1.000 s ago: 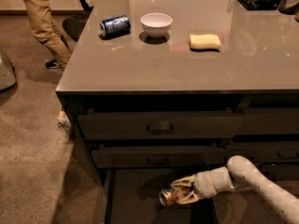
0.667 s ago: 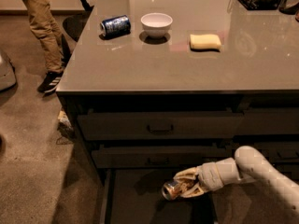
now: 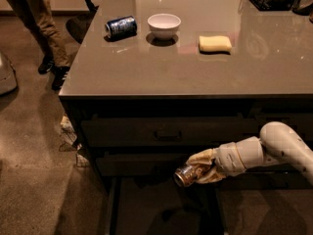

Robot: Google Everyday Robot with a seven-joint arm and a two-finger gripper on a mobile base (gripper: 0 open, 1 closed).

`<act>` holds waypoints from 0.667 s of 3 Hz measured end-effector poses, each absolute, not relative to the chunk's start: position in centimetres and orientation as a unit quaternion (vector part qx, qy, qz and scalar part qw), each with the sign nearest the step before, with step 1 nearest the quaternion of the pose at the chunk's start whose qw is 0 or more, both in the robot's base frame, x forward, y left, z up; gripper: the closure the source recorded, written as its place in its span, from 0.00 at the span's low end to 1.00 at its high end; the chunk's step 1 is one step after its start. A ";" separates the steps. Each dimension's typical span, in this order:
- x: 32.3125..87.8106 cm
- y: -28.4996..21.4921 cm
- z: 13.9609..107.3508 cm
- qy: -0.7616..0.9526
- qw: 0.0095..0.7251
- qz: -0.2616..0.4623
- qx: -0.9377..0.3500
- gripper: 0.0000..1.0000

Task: Pick orange can from bottom drawer and place on counter

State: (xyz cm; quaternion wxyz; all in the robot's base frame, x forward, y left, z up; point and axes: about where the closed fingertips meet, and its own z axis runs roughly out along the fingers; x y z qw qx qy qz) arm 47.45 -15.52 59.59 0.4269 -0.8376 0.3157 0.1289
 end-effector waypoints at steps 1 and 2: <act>47.4 -15.5 59.6 0.316 0.427 0.129 -0.838 1.00; 47.4 -16.4 63.1 0.306 0.454 0.126 -0.827 1.00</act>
Offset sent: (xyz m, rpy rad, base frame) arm -0.0020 -0.0307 0.0993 0.1506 -0.0791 -0.0085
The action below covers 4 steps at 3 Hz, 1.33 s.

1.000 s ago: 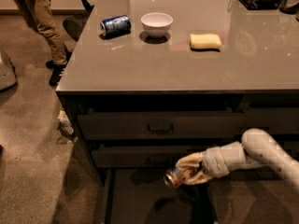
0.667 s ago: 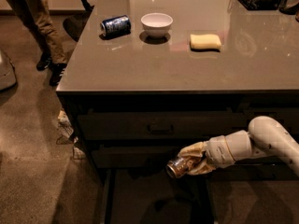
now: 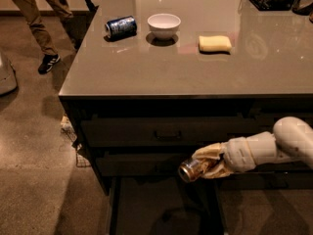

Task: Pick orange can from bottom drawer and place on counter

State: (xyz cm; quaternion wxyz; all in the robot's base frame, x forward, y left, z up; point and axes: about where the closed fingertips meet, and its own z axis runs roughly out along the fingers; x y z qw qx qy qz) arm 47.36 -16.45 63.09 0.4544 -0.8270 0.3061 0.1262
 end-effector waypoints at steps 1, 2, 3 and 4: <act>47.0 -17.6 69.3 0.288 0.479 0.113 -0.821 1.00; 47.4 -18.2 74.2 0.279 0.489 0.115 -0.819 1.00; 49.3 -18.0 78.6 0.277 0.476 0.125 -0.825 1.00; 51.5 -16.6 83.5 0.257 0.456 0.106 -0.845 1.00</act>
Offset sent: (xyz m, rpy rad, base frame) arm 0.0122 -0.0293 0.1789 0.0873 -0.0710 0.0332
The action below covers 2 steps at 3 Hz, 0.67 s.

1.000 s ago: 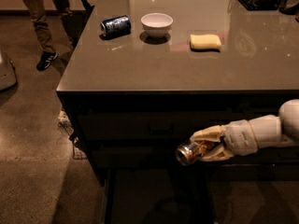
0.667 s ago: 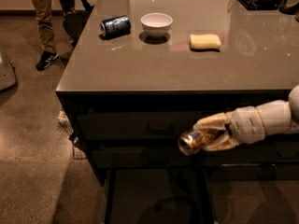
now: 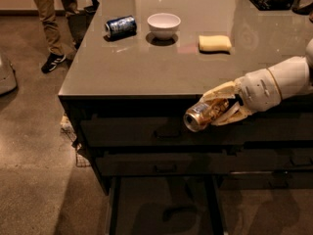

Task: Pick orange can from bottom drawer and place on counter

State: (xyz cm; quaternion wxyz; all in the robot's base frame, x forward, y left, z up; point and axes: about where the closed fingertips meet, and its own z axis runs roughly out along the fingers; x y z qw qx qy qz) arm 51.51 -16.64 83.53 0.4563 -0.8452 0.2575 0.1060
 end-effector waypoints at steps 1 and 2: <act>51.5 -16.6 83.5 0.257 0.456 0.106 -0.845 1.00; 52.0 -17.1 86.6 0.235 0.471 0.092 -0.845 1.00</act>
Offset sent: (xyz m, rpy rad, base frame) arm 0.0121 -0.0227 0.1089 0.0715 -0.1764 0.0742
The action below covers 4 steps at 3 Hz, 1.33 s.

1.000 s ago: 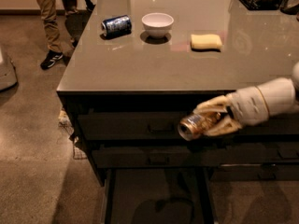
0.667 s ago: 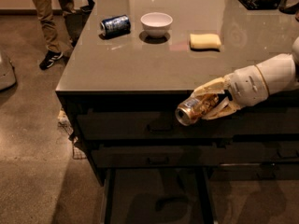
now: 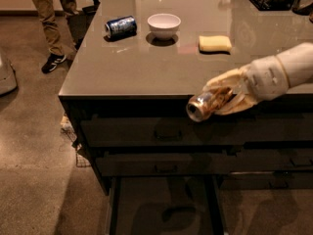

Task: Pick orange can from bottom drawer and place on counter

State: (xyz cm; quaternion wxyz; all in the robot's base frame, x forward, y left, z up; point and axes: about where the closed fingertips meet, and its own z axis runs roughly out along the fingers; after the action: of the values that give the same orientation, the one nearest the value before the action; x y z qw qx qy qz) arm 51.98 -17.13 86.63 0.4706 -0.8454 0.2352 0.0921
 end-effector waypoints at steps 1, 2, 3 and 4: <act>53.2 -17.8 91.7 0.199 0.475 0.076 -0.854 1.00; 56.6 -17.6 94.1 0.209 0.469 0.070 -0.855 1.00; 60.2 -16.4 94.6 0.258 0.452 0.066 -0.851 1.00; 62.4 -15.1 94.1 0.305 0.432 0.080 -0.845 1.00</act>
Offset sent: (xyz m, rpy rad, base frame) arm 0.0742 -0.0134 0.1050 -0.0738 0.0006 0.0537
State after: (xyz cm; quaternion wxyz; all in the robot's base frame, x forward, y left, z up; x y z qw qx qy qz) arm 62.38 -15.09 94.06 0.4316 -0.8454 0.3045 0.0798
